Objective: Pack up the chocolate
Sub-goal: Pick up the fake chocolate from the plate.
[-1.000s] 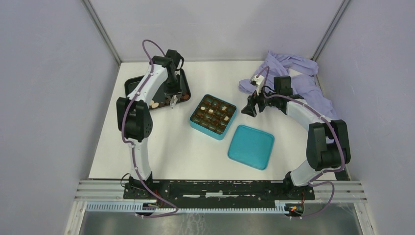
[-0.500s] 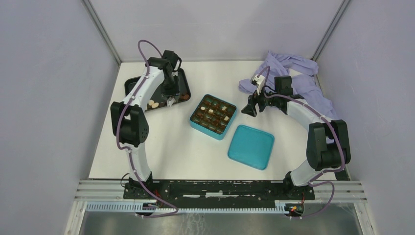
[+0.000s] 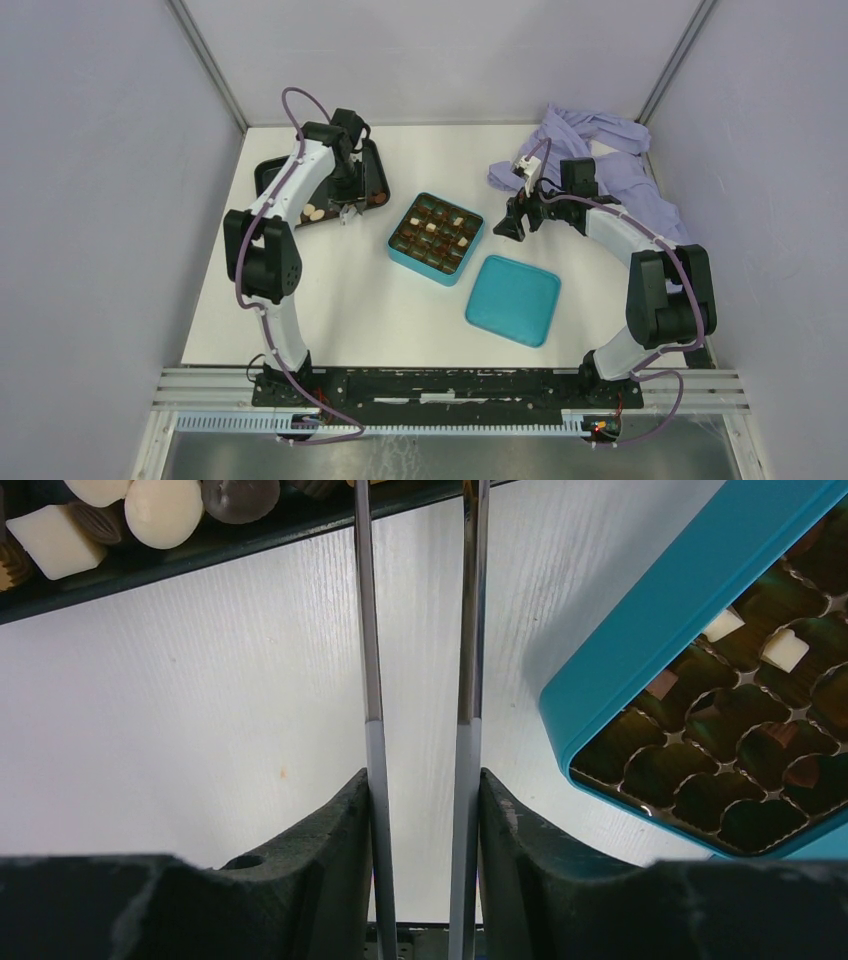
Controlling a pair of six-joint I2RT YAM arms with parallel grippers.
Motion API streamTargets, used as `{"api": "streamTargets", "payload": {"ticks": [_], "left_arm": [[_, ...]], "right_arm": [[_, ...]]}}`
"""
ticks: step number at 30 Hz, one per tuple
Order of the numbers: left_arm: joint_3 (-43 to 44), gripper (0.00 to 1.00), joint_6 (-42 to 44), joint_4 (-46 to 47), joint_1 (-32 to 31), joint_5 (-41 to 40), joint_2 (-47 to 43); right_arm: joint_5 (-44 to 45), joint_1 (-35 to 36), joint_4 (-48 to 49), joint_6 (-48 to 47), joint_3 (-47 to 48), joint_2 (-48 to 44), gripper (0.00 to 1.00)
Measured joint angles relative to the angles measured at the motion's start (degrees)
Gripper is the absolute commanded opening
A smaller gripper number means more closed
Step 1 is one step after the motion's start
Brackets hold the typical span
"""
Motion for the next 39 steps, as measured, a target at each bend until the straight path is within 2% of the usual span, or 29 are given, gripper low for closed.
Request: {"api": "streamTargets", "payload": {"ticks": [32,36,39], "left_arm": [[-0.44,0.44,0.00,-1.81,0.94,-0.87,2.23],[-0.24,0.40,0.00,-2.16,0.98,0.35,2.97],[-0.11,0.28,0.00,-2.51,0.96,0.72,3.04]], "right_arm": [[-0.04,-0.42,0.22,0.04,0.00,-0.13,0.82],[-0.07,-0.52,0.22,0.07,0.00,-0.13,0.82],[-0.07,-0.61,0.22,0.11,0.00,-0.13,0.82]]}}
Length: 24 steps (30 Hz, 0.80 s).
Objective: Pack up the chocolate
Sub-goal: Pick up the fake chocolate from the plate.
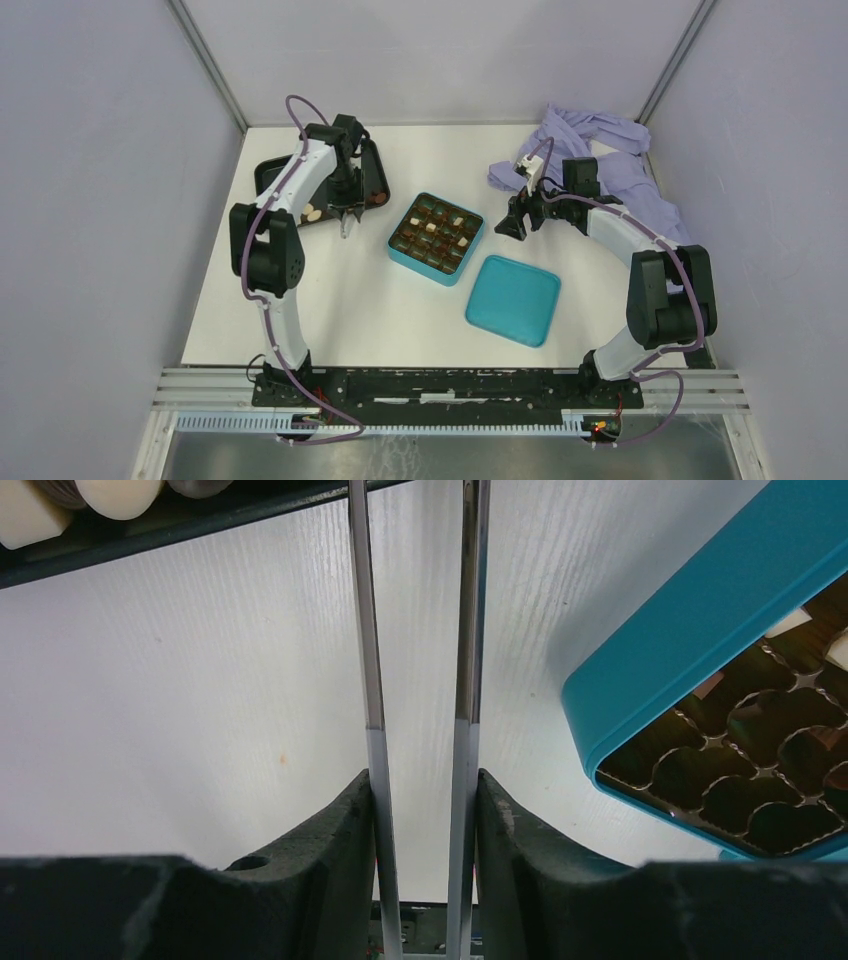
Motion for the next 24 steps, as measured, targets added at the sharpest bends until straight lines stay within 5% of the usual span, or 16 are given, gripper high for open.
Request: {"api": "streamTargets", "payload": {"ticks": [10,24], "left_arm": [[3.52,0.10,0.00,-0.35,0.02,0.85,0.61],[4.90,0.04,0.00,1.44,0.02,-1.29,0.48]], "right_arm": [[0.00,-0.02,0.00,0.09,0.00,0.00,0.82],[0.00,-0.11,0.00,0.09,0.00,0.00,0.82]]}}
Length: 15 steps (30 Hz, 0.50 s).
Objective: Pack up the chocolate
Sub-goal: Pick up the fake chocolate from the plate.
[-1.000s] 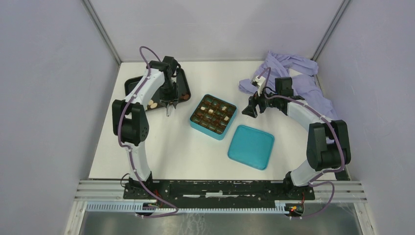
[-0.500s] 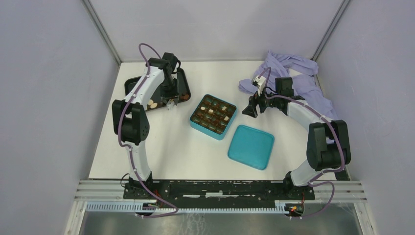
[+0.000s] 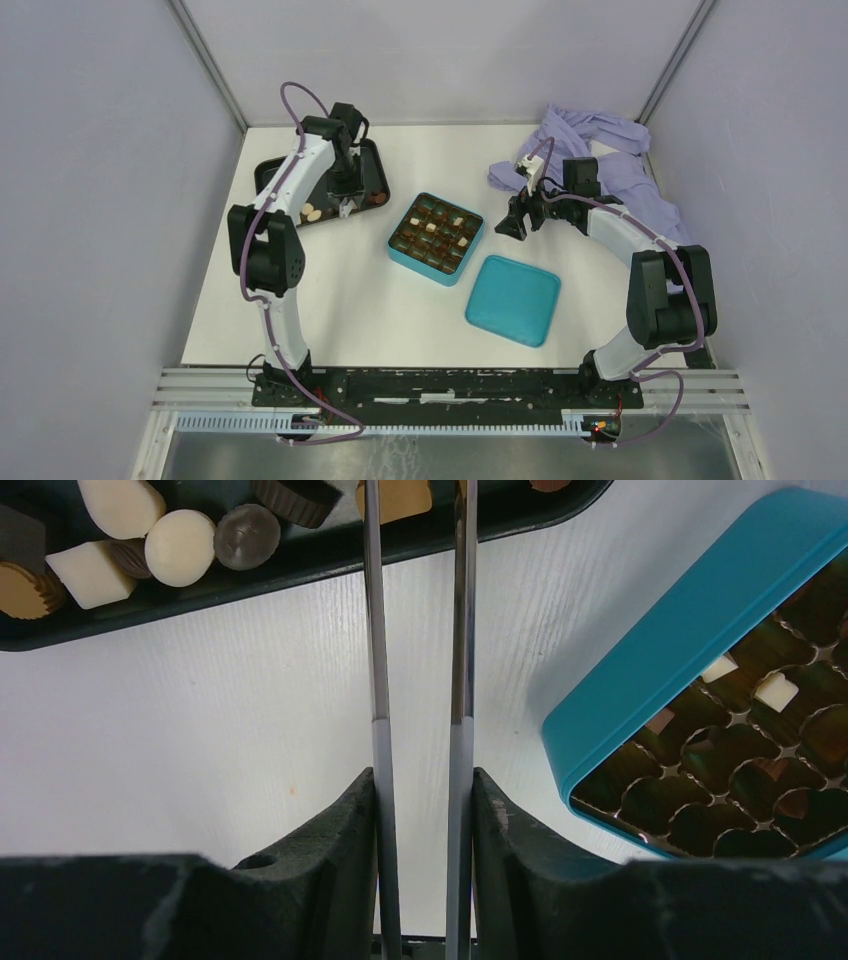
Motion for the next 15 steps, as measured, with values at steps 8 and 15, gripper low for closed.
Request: {"api": "streamTargets", "payload": {"ticks": [8,15], "left_arm": [[-0.90,0.03,0.00,1.49,0.00,-0.96,-2.56],[-5.70,0.03,0.00,3.19,0.00,-0.28,-8.15]], "right_arm": [[0.00,0.00,0.00,-0.04,0.00,0.00,0.82],[0.00,0.00,-0.07,-0.26,0.00,0.00,0.82]]}}
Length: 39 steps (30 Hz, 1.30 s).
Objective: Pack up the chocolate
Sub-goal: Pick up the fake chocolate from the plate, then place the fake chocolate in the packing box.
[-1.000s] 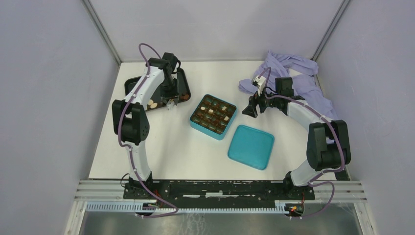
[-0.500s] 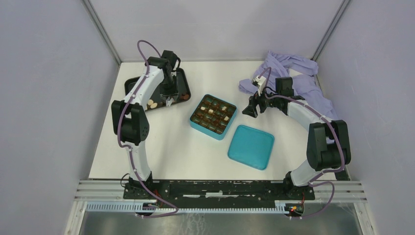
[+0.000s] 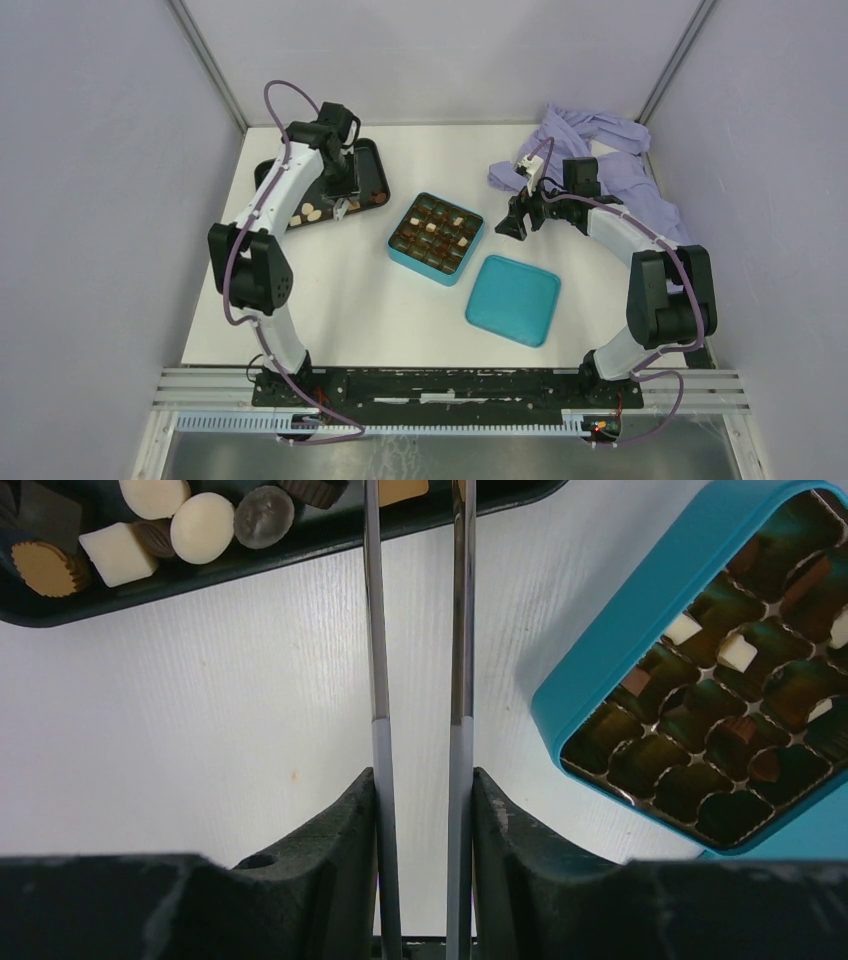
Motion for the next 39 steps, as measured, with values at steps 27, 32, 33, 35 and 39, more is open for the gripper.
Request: {"api": "streamTargets", "payload": {"ticks": [27,32,33,35,39], "left_arm": [[-18.99,0.04,-2.86,2.93,-7.10,17.22,-24.02],[-21.49,0.04,-4.94,2.40,-11.43,18.93,-26.77],[-21.81,0.04,-5.38,2.12,-12.17,18.97,-27.02],[-22.23,0.04,-5.95,1.57,-13.18,18.86,-27.12],[-22.60,0.05,-6.49,0.74,-14.36,17.64,-27.12]], "right_arm": [[0.00,0.00,-0.63,-0.37,0.00,0.02,0.82],[0.00,0.00,-0.70,-0.37,0.00,0.02,0.82],[0.00,0.00,-0.70,-0.37,0.00,0.02,0.82],[0.00,0.00,-0.70,-0.37,0.00,0.02,0.82],[0.00,0.00,-0.70,-0.37,0.00,0.02,0.82]]}}
